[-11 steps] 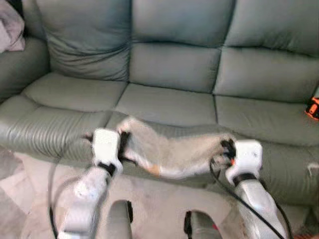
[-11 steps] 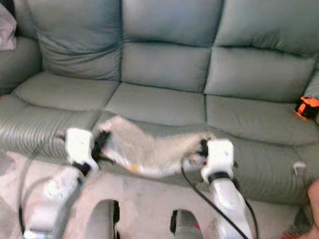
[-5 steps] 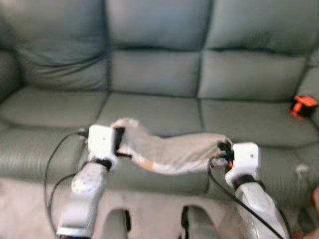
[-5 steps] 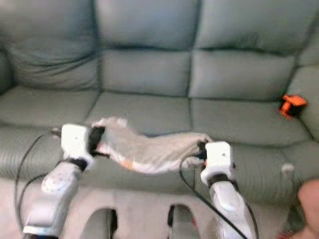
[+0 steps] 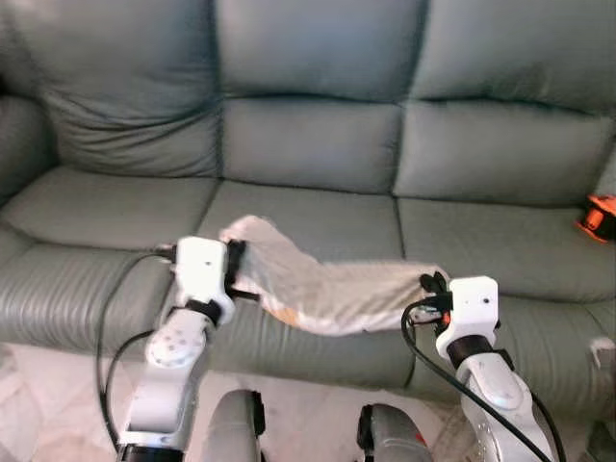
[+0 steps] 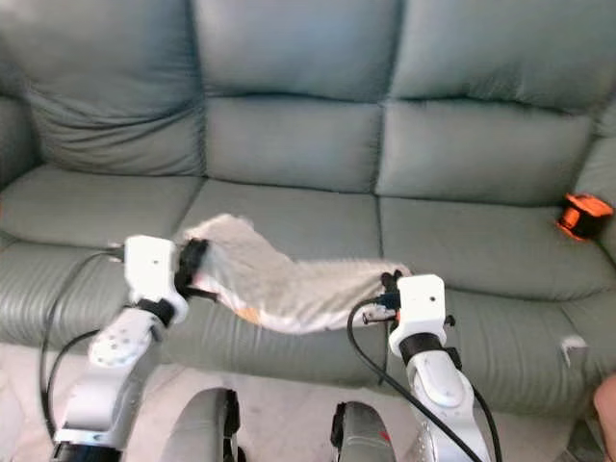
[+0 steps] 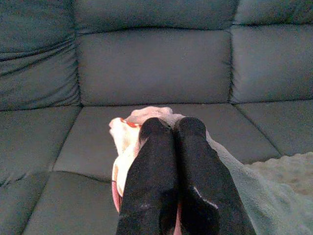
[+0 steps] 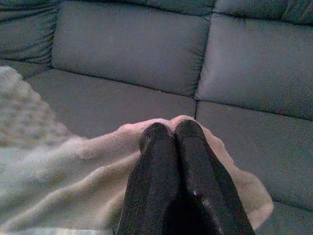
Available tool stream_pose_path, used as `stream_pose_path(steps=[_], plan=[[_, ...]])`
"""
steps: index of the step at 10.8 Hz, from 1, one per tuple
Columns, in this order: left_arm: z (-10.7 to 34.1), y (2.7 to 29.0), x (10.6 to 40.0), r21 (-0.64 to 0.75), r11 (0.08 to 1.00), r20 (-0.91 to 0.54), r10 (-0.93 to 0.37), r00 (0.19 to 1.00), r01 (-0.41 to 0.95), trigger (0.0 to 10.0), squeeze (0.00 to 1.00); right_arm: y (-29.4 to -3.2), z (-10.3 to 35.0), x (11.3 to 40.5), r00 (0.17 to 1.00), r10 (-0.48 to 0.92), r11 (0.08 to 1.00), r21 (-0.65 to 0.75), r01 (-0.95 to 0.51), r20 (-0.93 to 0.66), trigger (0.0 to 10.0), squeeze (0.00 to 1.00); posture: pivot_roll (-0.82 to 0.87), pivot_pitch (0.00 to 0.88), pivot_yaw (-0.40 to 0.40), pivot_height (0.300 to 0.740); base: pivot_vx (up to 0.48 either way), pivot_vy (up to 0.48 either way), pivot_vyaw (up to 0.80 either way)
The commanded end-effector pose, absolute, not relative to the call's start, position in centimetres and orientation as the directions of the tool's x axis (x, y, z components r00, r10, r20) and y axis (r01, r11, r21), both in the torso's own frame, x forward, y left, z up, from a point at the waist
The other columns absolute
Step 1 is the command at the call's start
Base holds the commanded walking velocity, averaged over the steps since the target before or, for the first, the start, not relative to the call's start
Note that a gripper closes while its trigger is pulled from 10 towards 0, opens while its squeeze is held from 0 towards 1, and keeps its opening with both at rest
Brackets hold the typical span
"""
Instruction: Move the pillow to the sofa
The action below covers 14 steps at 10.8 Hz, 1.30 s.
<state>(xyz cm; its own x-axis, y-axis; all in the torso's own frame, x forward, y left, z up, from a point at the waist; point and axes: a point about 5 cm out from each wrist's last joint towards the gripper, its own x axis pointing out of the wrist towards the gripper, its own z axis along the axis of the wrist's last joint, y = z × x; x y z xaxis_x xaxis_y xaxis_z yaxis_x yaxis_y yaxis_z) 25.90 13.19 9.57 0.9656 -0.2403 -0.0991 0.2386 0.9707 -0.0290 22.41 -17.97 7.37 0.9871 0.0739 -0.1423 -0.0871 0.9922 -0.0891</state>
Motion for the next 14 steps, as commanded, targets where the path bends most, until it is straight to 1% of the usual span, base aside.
stream_pose_path(steps=[1,4,7,9,13,14], plan=[[10.1,13.3,26.2,-0.025,0.97,-0.076,-0.242,0.967,0.241,10.0,0.0,-17.9,7.6,22.5,0.989,0.07,0.993,-0.083,-0.081,-0.129,10.0,0.0,0.0,0.0,0.007,0.647,0.0,0.48,0.0],[10.0,13.1,26.0,-0.02,0.97,-0.078,-0.244,0.967,0.243,10.0,0.0,-17.7,7.6,22.4,0.989,0.076,0.993,-0.08,-0.086,-0.129,10.0,0.0,0.0,0.0,0.007,0.647,0.0,0.47,0.0],[10.1,12.6,25.8,-0.032,0.967,-0.078,-0.255,0.964,0.254,10.0,0.0,-17.9,7.6,22.4,0.99,0.074,0.993,-0.081,-0.085,-0.124,10.0,0.0,-0.01,0.0,0.008,0.647,0.0,0.306,0.0],[9.9,12.1,25.5,-0.034,0.962,-0.079,-0.272,0.959,0.27,10.0,0.0,-18.2,7.7,22.3,0.991,0.052,0.993,-0.103,-0.064,-0.12,10.0,0.0,-0.01,0.0,0.005,0.647,0.0,0.0,0.0],[9.9,12.0,25.4,-0.041,0.958,-0.077,-0.286,0.955,0.283,10.0,0.0,-18.5,7.6,22.4,0.992,0.025,0.994,-0.104,-0.038,-0.12,10.0,0.0,-0.01,0.0,0.005,0.647,0.0,0.0,0.0],[9.8,11.9,25.5,-0.044,0.956,-0.079,-0.292,0.953,0.289,10.0,0.0,-18.6,7.6,22.4,0.993,0.02,0.993,-0.113,-0.033,-0.117,10.0,0.0,-0.01,0.0,0.01,0.647,0.0,0.0,-0.8]])
